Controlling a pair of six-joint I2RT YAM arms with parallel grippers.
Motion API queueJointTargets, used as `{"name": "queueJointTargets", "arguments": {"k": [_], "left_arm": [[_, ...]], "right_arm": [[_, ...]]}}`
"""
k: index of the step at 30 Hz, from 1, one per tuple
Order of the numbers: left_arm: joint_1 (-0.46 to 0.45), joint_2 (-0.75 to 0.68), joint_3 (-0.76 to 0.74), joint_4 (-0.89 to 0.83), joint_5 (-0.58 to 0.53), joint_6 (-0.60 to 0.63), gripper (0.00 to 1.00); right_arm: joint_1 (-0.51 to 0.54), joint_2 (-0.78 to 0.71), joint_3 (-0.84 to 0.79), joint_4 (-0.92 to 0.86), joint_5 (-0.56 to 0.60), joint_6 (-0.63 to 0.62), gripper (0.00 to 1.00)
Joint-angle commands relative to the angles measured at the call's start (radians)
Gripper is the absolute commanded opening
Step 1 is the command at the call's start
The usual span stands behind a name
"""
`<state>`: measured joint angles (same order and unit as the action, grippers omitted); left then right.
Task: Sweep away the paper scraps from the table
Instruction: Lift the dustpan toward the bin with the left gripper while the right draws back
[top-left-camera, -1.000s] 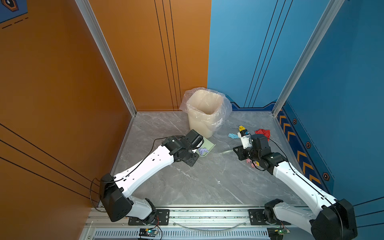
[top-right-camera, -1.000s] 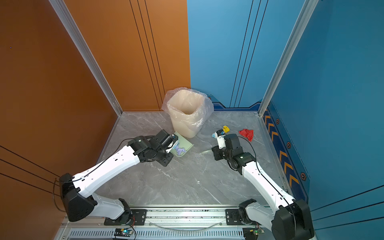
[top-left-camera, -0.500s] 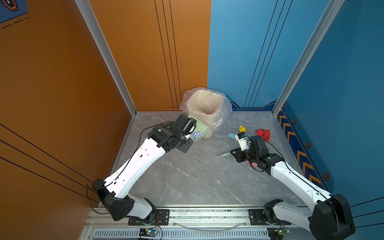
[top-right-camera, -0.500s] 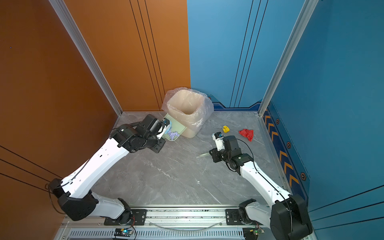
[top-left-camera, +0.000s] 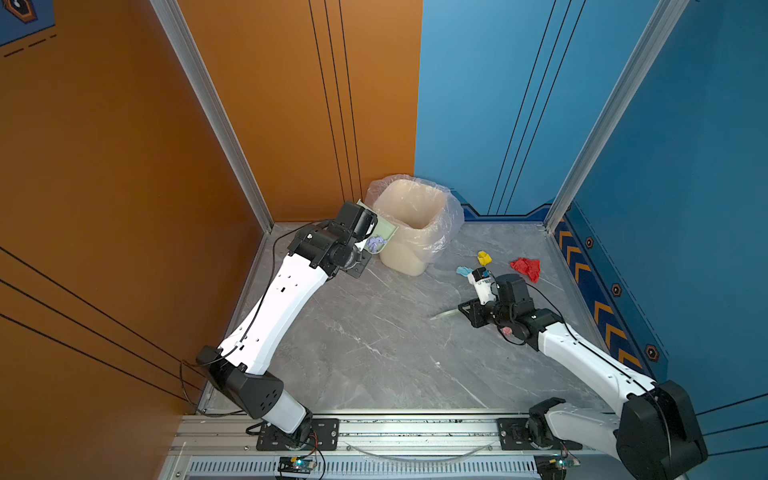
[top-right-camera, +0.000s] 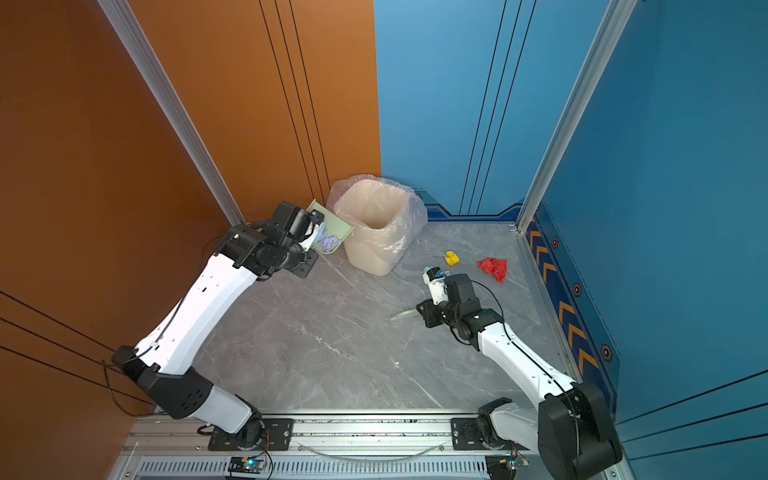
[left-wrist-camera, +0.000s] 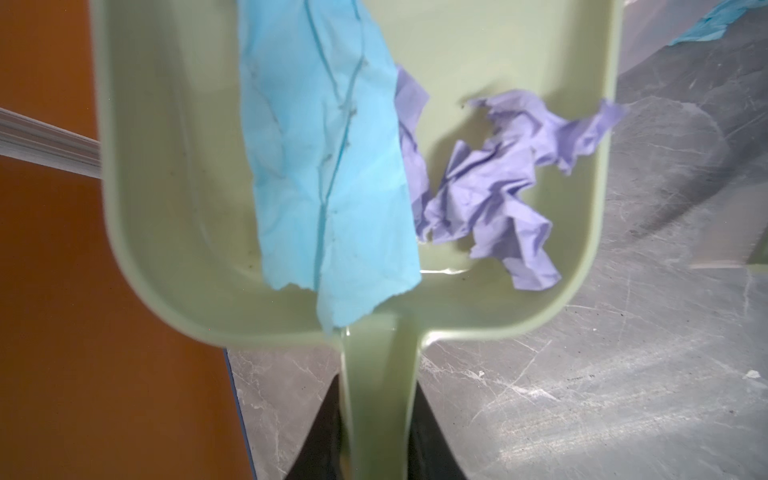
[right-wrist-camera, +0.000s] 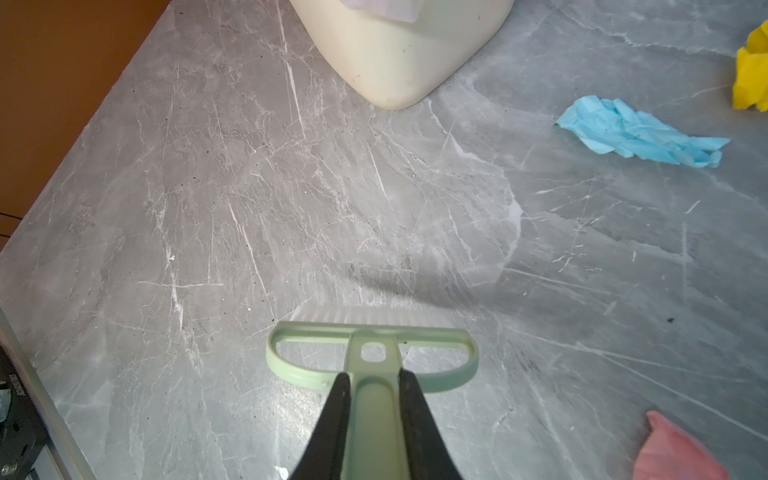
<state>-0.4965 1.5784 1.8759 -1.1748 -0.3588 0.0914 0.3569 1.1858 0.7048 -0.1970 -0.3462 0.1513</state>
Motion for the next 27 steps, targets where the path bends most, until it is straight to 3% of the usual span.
{"name": "queueJointTargets", "arguments": {"k": [1, 15, 27], "left_arm": [[0.054, 0.044, 0.069, -0.009, 0.018, 0.052, 0.00], [0.185, 0.320, 0.481, -0.007, 0.008, 0.149, 0.00], [0.159, 0.560, 0.789, 0.009, -0.052, 0.257, 0.00]], "right_arm": [[-0.006, 0.004, -0.009, 0.024, -0.014, 0.010, 0.00], [-0.005, -0.025, -0.002, -0.012, 0.001, 0.004, 0.00], [-0.004, -0.075, -0.036, -0.022, 0.036, 0.027, 0.00]]}}
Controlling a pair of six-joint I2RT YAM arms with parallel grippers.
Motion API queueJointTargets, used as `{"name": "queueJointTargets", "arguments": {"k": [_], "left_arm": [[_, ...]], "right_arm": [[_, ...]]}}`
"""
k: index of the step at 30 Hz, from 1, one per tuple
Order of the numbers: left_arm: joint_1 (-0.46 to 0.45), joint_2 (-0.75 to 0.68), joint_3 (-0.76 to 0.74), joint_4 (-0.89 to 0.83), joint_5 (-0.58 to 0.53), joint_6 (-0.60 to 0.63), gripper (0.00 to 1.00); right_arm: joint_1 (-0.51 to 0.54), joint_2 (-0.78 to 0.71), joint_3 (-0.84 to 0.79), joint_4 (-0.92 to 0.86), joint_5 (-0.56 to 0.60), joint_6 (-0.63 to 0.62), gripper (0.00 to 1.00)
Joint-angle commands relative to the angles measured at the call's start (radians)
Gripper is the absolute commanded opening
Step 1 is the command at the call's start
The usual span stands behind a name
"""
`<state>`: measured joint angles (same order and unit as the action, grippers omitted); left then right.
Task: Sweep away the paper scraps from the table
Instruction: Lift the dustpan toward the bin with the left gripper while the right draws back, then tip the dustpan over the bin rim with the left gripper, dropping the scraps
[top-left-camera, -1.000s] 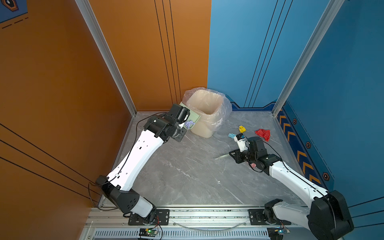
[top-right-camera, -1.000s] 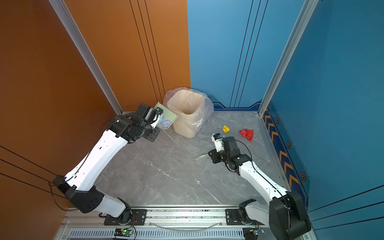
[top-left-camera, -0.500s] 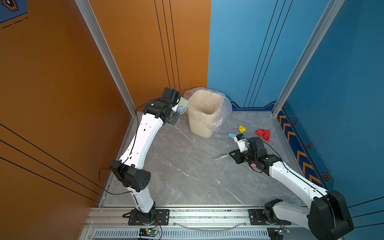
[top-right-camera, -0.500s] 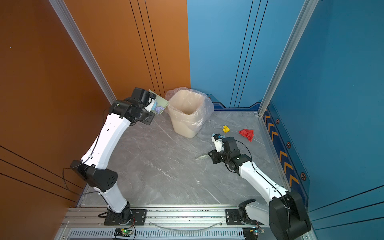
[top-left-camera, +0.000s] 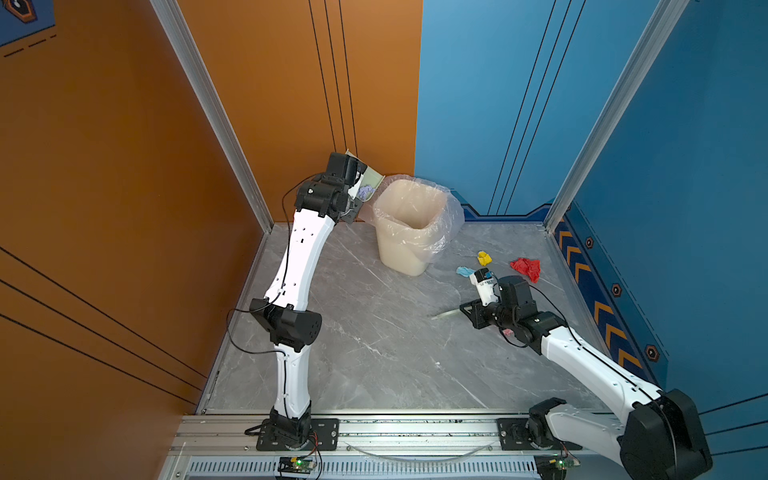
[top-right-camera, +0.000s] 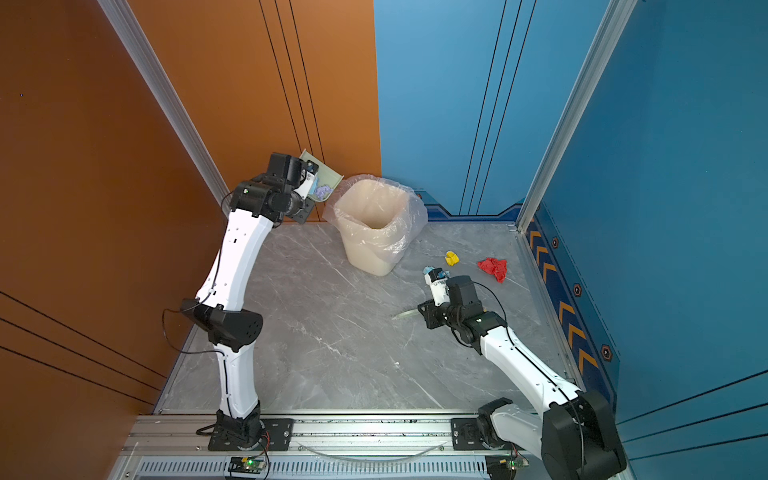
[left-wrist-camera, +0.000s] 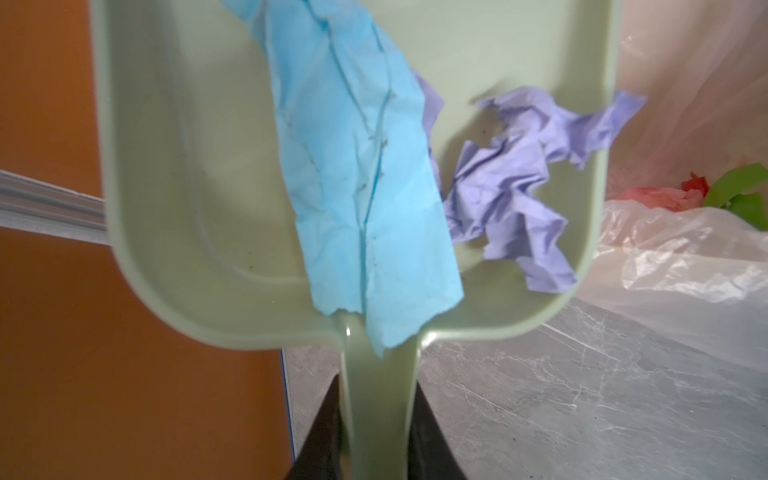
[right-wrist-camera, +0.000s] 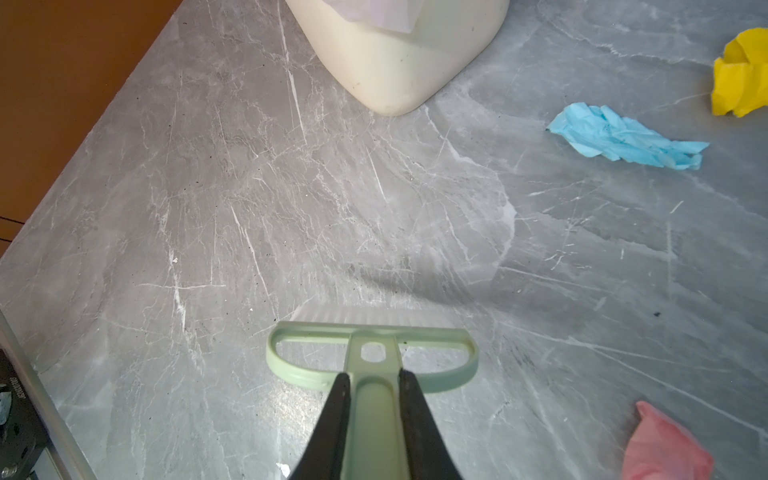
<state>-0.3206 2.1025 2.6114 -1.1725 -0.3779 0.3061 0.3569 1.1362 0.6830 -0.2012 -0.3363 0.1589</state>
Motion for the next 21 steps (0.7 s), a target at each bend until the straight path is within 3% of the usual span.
{"name": "queueJointTargets", "arguments": {"k": [1, 6, 12, 21], "left_arm": [[-0.024, 0.048, 0.064, 0.020, -0.042, 0.054, 0.00], [-0.051, 0.082, 0.064, 0.111, -0.035, 0.088, 0.00], [-0.086, 0.097, 0.040, 0.226, -0.126, 0.157, 0.00], [-0.155, 0.121, -0.046, 0.495, -0.273, 0.512, 0.00]], "right_arm": [[-0.004, -0.031, -0.017, -0.019, 0.030, 0.021, 0.00], [-0.004, -0.058, -0.033, -0.023, 0.039, 0.031, 0.00], [-0.002, -0.080, -0.046, -0.036, 0.049, 0.038, 0.00], [-0.001, -0.131, -0.063, -0.052, 0.077, 0.045, 0.00]]}}
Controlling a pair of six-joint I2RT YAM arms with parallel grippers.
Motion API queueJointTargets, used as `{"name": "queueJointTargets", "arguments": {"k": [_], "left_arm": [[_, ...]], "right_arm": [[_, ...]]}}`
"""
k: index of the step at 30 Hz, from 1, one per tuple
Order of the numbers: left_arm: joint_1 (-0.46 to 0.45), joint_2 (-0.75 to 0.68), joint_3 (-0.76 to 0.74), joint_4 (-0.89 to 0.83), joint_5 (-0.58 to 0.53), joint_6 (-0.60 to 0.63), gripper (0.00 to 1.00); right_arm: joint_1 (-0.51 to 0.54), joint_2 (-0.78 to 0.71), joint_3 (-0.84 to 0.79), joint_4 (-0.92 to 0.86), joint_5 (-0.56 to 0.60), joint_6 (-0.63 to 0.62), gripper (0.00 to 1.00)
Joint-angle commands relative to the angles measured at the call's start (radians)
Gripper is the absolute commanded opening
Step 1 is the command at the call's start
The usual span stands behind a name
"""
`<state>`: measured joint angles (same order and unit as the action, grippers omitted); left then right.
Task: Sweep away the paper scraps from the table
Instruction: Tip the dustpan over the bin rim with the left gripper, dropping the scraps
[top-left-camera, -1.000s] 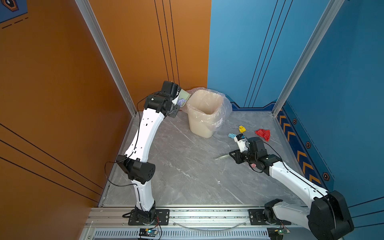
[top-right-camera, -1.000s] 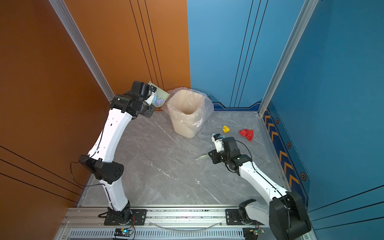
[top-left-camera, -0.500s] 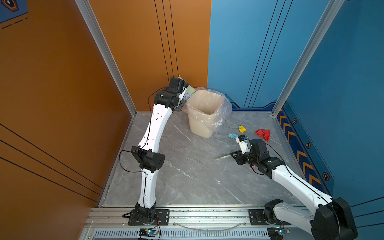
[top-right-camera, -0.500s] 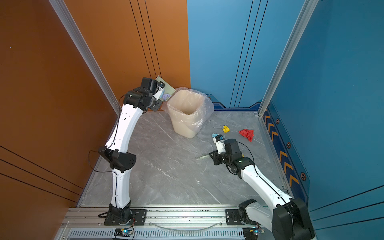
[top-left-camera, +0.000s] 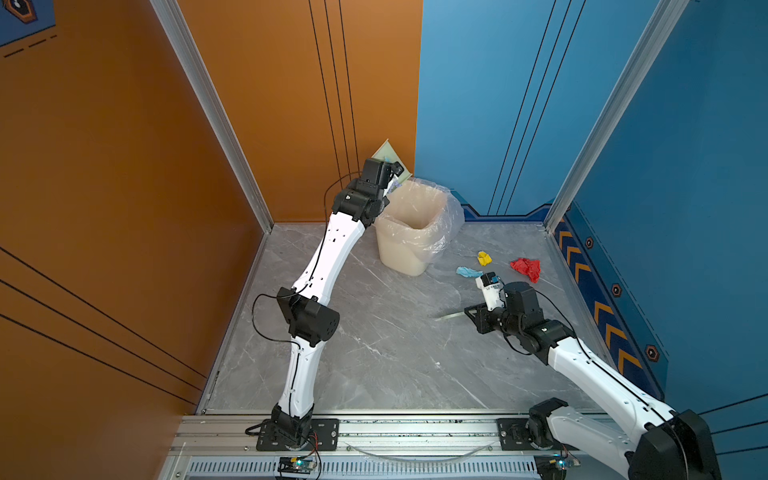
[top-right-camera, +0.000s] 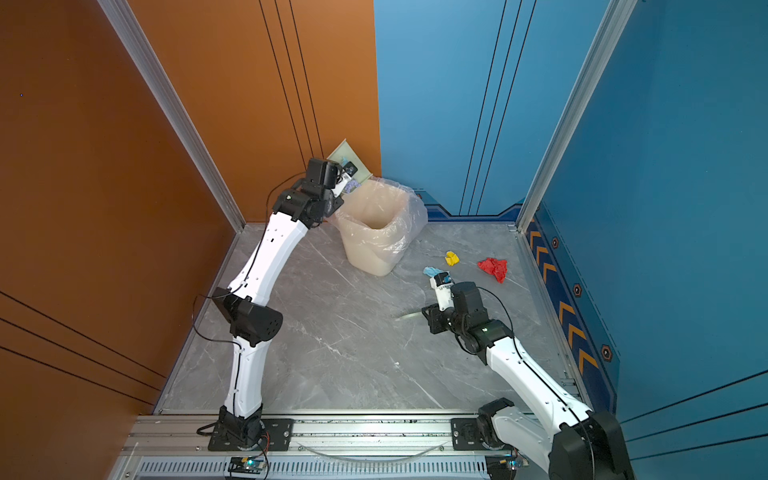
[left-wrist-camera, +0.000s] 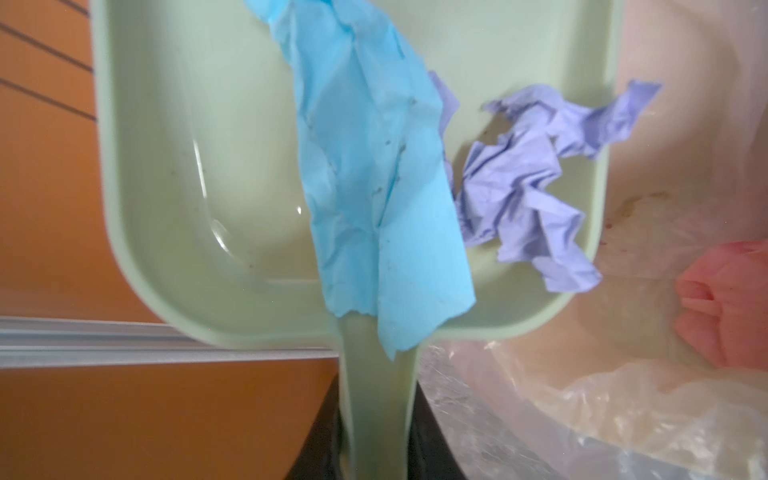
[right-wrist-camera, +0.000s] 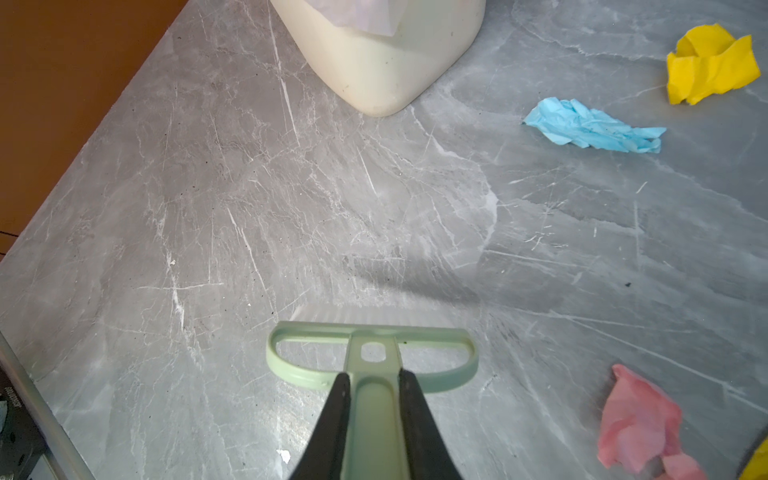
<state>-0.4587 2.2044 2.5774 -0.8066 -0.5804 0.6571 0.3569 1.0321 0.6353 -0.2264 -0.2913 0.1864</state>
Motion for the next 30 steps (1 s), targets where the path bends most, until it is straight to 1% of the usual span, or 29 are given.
{"name": "queueJointTargets", "arguments": {"k": [1, 5, 7, 13, 19, 23, 28, 30], "left_arm": [[-0.023, 0.028, -0.016, 0.156, -0.093, 0.213, 0.00], [-0.045, 0.067, -0.024, 0.251, -0.185, 0.436, 0.00], [-0.052, 0.083, -0.019, 0.276, -0.197, 0.503, 0.00], [-0.057, 0.088, -0.034, 0.340, -0.190, 0.602, 0.00], [-0.056, 0.078, -0.094, 0.459, -0.228, 0.757, 0.00], [-0.052, 0.071, -0.089, 0.480, -0.220, 0.774, 0.00], [-0.044, 0.040, -0.089, 0.495, -0.163, 0.712, 0.00], [-0.042, 0.030, -0.088, 0.518, -0.158, 0.712, 0.00]], "right_arm": [[-0.002, -0.036, -0.018, -0.026, 0.034, 0.019, 0.00], [-0.003, -0.053, -0.025, -0.028, 0.038, 0.019, 0.00], [-0.003, -0.054, -0.027, -0.027, 0.038, 0.020, 0.00], [-0.003, -0.042, -0.029, -0.020, 0.034, 0.022, 0.00], [-0.001, -0.029, -0.030, -0.006, 0.032, 0.023, 0.00], [0.002, -0.030, -0.031, 0.005, 0.041, 0.024, 0.00], [0.007, -0.031, -0.036, 0.020, 0.059, 0.024, 0.00], [0.009, -0.035, -0.032, 0.020, 0.065, 0.025, 0.00]]}}
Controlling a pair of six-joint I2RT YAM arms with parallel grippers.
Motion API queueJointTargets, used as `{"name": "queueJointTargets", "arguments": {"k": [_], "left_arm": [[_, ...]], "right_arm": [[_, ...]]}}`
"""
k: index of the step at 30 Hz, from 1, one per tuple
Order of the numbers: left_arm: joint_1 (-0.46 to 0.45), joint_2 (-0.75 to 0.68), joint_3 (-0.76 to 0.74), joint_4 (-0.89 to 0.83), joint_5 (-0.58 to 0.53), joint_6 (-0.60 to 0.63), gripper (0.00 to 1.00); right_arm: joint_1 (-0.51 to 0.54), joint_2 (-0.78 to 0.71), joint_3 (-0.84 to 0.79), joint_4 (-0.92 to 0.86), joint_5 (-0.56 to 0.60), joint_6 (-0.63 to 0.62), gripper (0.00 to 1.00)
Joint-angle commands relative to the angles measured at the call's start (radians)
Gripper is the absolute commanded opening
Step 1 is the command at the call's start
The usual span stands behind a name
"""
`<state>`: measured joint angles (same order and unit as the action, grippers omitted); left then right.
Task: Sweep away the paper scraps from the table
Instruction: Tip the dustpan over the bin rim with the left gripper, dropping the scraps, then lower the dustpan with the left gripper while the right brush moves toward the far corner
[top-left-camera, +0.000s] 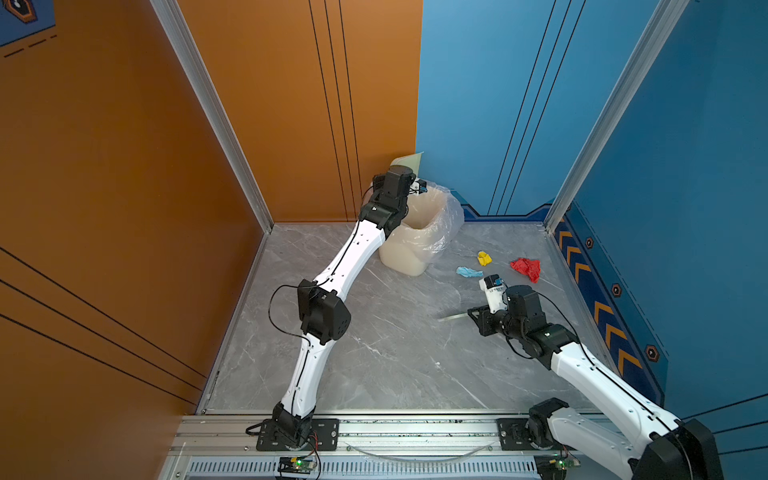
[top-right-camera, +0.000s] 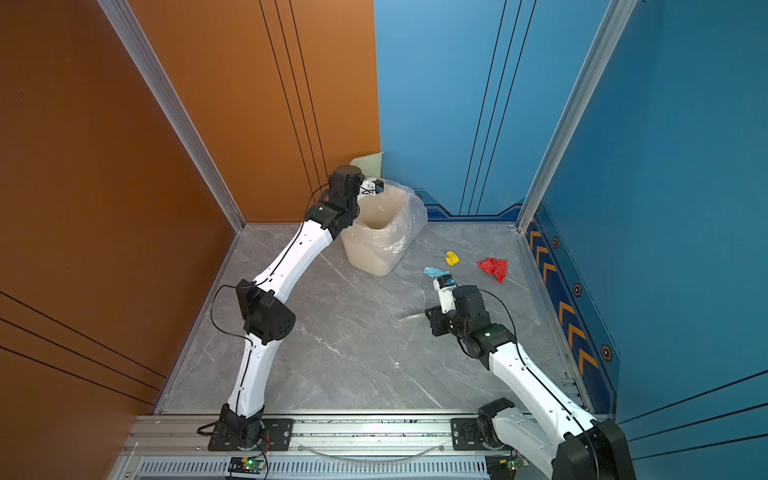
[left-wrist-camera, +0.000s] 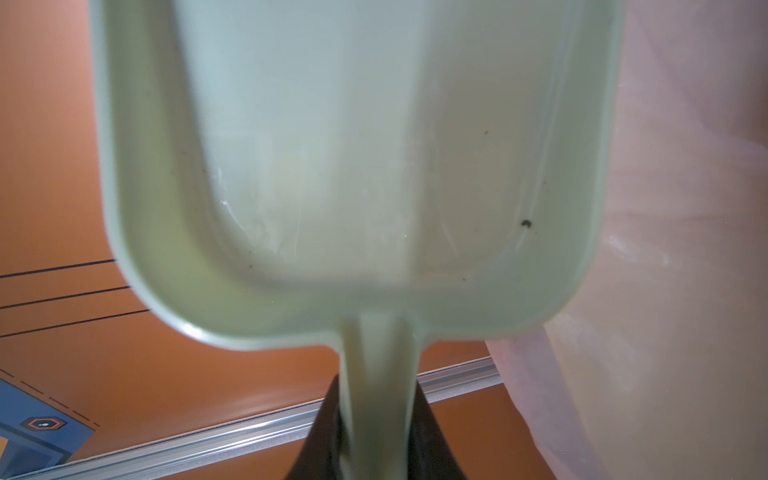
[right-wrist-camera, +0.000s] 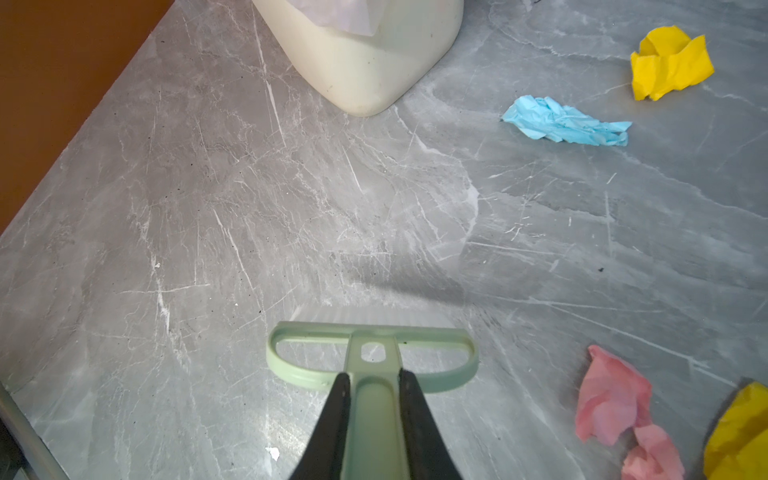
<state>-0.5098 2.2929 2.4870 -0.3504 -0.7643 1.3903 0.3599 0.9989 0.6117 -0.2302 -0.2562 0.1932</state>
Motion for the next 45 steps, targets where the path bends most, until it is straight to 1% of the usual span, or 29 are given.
{"name": "queueJointTargets", "arguments": {"k": [1, 3, 4, 5, 9, 14, 19, 20, 22, 25, 30, 34, 36, 39, 42, 45], "left_arm": [[0.009, -0.063, 0.005, 0.064, 0.029, -0.026, 0.00], [0.010, -0.070, 0.019, 0.056, 0.031, -0.059, 0.00], [0.010, -0.076, 0.033, 0.033, 0.031, -0.093, 0.00], [0.010, -0.083, 0.039, 0.013, 0.065, -0.125, 0.00], [0.000, -0.127, 0.024, -0.068, 0.078, -0.269, 0.00], [-0.019, -0.228, -0.118, -0.080, 0.074, -0.378, 0.00], [-0.035, -0.332, -0.222, -0.141, 0.102, -0.548, 0.00], [-0.039, -0.351, -0.240, -0.160, 0.120, -0.581, 0.00], [-0.045, -0.388, -0.254, -0.235, 0.181, -0.683, 0.00], [-0.055, -0.434, -0.260, -0.343, 0.269, -0.810, 0.00], [-0.109, -0.562, -0.419, -0.353, 0.293, -0.923, 0.00], [-0.144, -0.662, -0.566, -0.360, 0.376, -1.014, 0.00], [-0.150, -0.710, -0.627, -0.376, 0.428, -1.086, 0.00], [-0.160, -0.775, -0.723, -0.377, 0.467, -1.172, 0.00], [-0.168, -0.827, -0.806, -0.377, 0.482, -1.258, 0.00], [-0.179, -0.864, -0.879, -0.375, 0.529, -1.315, 0.00]], "right_arm": [[0.008, -0.005, -0.007, 0.023, 0.038, 0.017, 0.00], [0.010, -0.019, -0.006, 0.025, 0.059, 0.022, 0.00], [0.011, -0.030, -0.006, 0.027, 0.074, 0.028, 0.00], [0.011, -0.040, -0.007, 0.028, 0.089, 0.033, 0.00], [0.011, -0.096, -0.007, 0.023, 0.179, 0.059, 0.00], [0.011, -0.157, 0.009, -0.026, 0.311, 0.102, 0.00], [0.003, -0.185, 0.076, -0.195, 0.440, 0.144, 0.00], [-0.001, -0.188, 0.087, -0.222, 0.456, 0.151, 0.00], [-0.008, -0.201, 0.106, -0.274, 0.493, 0.169, 0.00], [-0.018, -0.230, 0.110, -0.306, 0.523, 0.197, 0.00], [-0.031, -0.295, 0.077, -0.303, 0.637, 0.287, 0.00], [-0.072, -0.318, 0.059, -0.270, 0.646, 0.323, 0.00], [-0.090, -0.314, 0.063, -0.259, 0.647, 0.330, 0.00], [-0.117, -0.296, 0.078, -0.246, 0.645, 0.332, 0.00], [-0.139, -0.264, 0.091, -0.213, 0.633, 0.324, 0.00], [-0.158, -0.217, 0.106, -0.175, 0.619, 0.320, 0.00]]}}
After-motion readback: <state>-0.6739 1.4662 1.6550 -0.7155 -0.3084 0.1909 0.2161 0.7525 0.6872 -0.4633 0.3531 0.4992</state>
